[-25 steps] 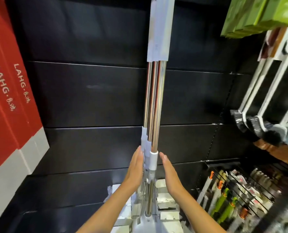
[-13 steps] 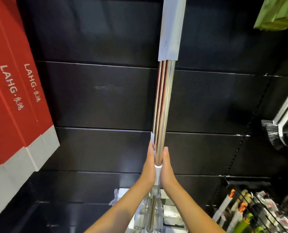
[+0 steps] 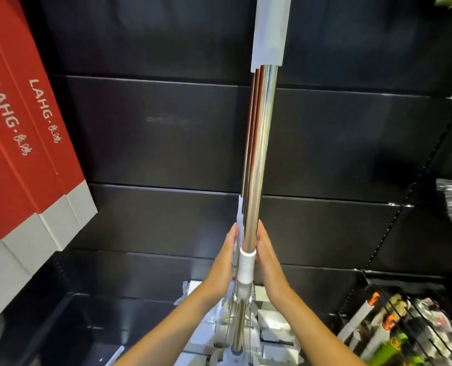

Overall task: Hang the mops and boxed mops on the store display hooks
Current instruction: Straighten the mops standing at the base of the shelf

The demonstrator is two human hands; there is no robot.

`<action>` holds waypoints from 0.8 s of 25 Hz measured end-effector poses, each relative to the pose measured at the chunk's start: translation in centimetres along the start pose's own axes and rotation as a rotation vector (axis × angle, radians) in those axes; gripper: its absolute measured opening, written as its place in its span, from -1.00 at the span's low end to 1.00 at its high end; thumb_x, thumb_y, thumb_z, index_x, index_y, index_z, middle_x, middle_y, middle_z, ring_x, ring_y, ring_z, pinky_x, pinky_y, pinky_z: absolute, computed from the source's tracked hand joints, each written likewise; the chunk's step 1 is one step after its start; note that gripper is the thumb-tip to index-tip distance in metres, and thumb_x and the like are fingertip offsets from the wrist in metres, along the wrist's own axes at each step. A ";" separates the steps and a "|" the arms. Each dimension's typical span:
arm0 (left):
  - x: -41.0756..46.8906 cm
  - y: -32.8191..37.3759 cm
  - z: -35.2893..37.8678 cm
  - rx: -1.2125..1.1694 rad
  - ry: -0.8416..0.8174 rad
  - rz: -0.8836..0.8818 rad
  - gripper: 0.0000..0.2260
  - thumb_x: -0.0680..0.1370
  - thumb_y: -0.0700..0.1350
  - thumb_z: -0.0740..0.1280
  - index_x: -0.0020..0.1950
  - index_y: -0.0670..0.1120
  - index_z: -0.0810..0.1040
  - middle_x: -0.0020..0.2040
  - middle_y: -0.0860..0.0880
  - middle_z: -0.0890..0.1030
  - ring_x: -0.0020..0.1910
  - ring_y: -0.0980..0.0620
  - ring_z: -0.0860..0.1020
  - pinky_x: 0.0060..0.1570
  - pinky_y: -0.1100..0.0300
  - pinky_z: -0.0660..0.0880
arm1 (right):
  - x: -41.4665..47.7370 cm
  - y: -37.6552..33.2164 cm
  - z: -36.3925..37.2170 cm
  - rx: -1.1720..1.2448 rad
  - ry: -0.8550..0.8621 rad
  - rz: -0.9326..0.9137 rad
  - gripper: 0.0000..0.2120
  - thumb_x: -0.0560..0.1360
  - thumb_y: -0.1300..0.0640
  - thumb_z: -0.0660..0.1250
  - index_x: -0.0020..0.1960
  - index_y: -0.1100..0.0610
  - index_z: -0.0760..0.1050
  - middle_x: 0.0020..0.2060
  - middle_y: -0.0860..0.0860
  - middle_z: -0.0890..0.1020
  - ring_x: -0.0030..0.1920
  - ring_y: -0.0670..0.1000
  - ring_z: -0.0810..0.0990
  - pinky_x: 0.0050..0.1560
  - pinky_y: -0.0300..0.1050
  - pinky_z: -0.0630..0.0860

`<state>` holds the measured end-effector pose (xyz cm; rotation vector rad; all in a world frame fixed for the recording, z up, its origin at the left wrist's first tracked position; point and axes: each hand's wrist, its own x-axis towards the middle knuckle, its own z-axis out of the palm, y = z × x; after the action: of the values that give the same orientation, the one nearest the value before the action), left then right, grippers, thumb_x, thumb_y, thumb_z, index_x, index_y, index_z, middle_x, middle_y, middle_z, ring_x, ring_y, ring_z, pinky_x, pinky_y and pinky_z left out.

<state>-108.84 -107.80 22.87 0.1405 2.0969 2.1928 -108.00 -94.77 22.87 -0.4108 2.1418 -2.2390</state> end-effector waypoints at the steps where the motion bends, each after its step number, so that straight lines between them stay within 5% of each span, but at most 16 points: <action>1: -0.1 -1.4 -0.7 0.031 -0.014 -0.040 -0.33 0.57 0.39 0.02 0.63 0.15 0.20 0.60 0.21 0.27 0.59 0.21 0.25 0.59 0.15 0.18 | -0.6 1.2 -0.8 -0.061 0.001 0.057 -0.11 0.46 -0.40 0.35 0.66 -0.13 0.10 0.57 -0.32 0.26 0.50 -0.40 0.29 0.42 -0.40 0.33; 3: -0.7 -3.6 -1.7 0.042 -0.037 -0.143 -0.28 0.52 0.52 0.06 0.59 0.21 0.21 0.58 0.24 0.26 0.59 0.15 0.24 0.60 0.07 0.16 | -2.3 3.9 -2.2 -0.239 -0.069 0.118 0.03 0.37 -0.40 0.48 0.66 -0.20 0.03 0.59 -0.34 0.22 0.54 -0.36 0.23 0.44 -0.36 0.31; 6: -1.5 -6.0 -1.5 0.090 -0.064 -0.217 -0.50 0.68 0.35 -0.02 0.56 0.22 0.32 0.44 0.28 0.41 0.46 0.16 0.35 0.45 0.15 0.24 | -3.5 6.7 -2.5 -0.335 -0.111 0.180 0.00 0.35 -0.22 0.60 0.63 -0.30 0.11 0.55 -0.34 0.32 0.53 -0.32 0.29 0.40 -0.41 0.30; 9: -1.7 -7.9 -2.6 0.144 -0.003 -0.315 -0.39 0.51 0.50 0.13 0.51 0.31 0.38 0.50 0.19 0.45 0.53 0.05 0.38 0.53 0.03 0.27 | -4.2 8.5 -4.0 -0.424 -0.121 0.232 0.03 0.33 -0.11 0.67 0.62 -0.25 0.14 0.53 -0.37 0.32 0.49 -0.36 0.30 0.30 -0.54 0.32; 13: -4.7 -15.6 -8.1 0.733 -0.033 -0.442 -0.42 0.68 -0.03 0.26 0.68 0.02 0.13 0.67 0.04 0.17 0.64 -0.05 0.21 0.55 0.08 0.21 | -8.5 16.2 -7.8 -0.894 -0.357 0.511 0.13 0.36 -0.30 0.57 0.67 -0.10 -0.05 0.67 -0.11 0.05 0.66 -0.01 0.07 0.61 -0.11 0.15; 16: -7.5 -20.8 -11.2 1.259 -0.282 -0.521 -0.27 0.62 0.00 0.33 0.70 0.03 0.03 0.72 0.03 0.01 0.68 -0.02 0.06 0.57 -0.05 0.22 | -12.2 21.4 -8.7 -1.207 -0.462 0.650 0.15 0.40 -0.27 0.53 0.70 -0.06 -0.16 0.69 0.03 -0.04 0.68 0.13 -0.02 0.63 0.03 0.11; 20: -8.9 -24.5 -12.2 1.511 -0.423 -0.524 -0.30 0.63 -0.01 0.37 0.68 0.02 0.07 0.71 0.02 0.05 0.68 -0.08 0.06 0.53 -0.09 0.29 | -14.5 24.1 -8.3 -1.323 -0.490 0.722 0.09 0.41 -0.21 0.52 0.69 -0.07 -0.10 0.68 0.00 0.06 0.66 0.13 0.08 0.60 0.10 0.17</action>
<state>-101.42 -119.98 -2.15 0.1091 2.5256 0.0102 -99.74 -85.35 -3.64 -0.0858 2.5024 -0.1686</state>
